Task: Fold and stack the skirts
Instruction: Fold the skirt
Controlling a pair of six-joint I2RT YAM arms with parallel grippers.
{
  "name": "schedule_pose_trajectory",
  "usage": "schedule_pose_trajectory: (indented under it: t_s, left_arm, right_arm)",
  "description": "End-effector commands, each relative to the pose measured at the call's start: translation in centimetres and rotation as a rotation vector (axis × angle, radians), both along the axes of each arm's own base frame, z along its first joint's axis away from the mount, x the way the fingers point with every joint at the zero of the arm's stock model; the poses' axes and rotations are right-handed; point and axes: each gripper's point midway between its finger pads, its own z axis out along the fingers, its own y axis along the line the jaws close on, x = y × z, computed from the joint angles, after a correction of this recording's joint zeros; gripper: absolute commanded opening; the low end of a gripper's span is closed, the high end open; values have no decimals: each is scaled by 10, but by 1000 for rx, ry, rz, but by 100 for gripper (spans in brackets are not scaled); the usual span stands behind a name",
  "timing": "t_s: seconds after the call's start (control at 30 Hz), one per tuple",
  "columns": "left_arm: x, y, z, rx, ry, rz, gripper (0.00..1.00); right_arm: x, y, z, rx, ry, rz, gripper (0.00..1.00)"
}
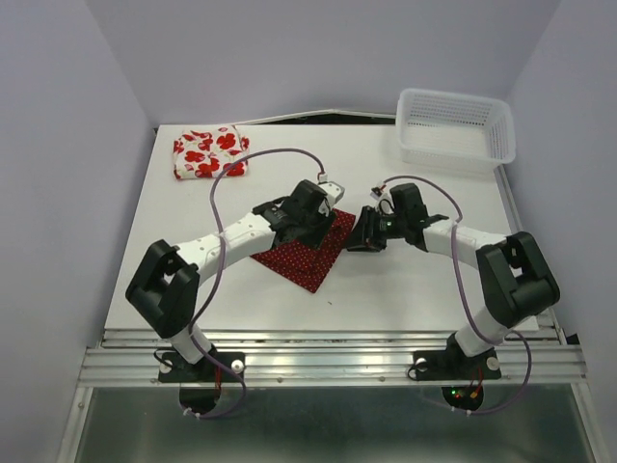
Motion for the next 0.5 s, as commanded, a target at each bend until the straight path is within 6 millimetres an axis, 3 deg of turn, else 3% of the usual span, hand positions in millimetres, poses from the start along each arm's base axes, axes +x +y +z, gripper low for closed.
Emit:
schedule_pose_trajectory:
  t_s: [0.0, 0.2, 0.47]
  left_arm:
    - [-3, -16, -4, 30, -30, 11, 57]
    - [-9, -30, -20, 71, 3, -8, 58]
    - [-5, -35, -43, 120, 35, 4, 62]
  right_arm:
    - [35, 12, 28, 73, -107, -72, 38]
    - [46, 20, -2, 104, 12, -131, 27]
    - [43, 19, -46, 71, 125, -166, 25]
